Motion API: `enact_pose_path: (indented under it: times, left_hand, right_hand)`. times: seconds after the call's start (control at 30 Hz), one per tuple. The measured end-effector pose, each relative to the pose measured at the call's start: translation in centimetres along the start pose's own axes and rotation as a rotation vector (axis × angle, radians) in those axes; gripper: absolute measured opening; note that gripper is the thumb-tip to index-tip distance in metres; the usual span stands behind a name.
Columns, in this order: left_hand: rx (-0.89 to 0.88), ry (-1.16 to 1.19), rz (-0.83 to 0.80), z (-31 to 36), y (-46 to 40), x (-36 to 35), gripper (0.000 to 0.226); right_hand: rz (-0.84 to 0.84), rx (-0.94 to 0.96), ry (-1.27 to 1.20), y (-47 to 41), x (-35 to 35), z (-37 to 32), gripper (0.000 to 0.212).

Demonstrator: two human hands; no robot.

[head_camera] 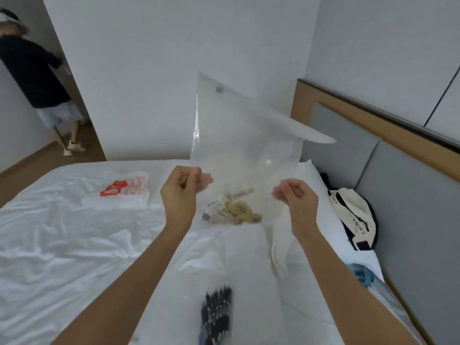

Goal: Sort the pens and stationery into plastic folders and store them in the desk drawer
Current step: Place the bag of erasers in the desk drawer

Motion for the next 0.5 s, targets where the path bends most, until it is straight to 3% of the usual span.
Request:
enact_pose_path:
  times: [0.1, 0.2, 0.33, 0.5]
  left_hand:
    - [-0.063, 0.051, -0.015, 1.9, -0.5, -1.0, 0.013]
    - [0.002, -0.017, 0.031, 0.2, -0.8, -0.2, 0.014]
    - [0.007, 0.032, 0.034, -0.3, -1.2, 0.6, 0.014]
    - [-0.02, 0.061, 0.013, 0.5, -1.6, 0.8, 0.014]
  right_hand:
    - [0.023, -0.016, -0.053, -0.4, 0.2, -0.3, 0.005]
    - [-0.049, -0.055, 0.057, 0.0, -0.7, 1.1, 0.006]
    - [-0.112, -0.091, -0.001, -0.4, -1.5, 1.1, 0.006]
    - [-0.409, -0.201, 0.07, 0.2, -3.6, 2.0, 0.011]
Point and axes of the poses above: each hand's wrist, its own y-axis away from the middle knuckle, its own x-axis out of the back of the hand, z = x × y, the point moved 10 cm from there along -y, towards the middle knuckle, and after that the axes turned 11 degrees about y, right-handed, at the moved point
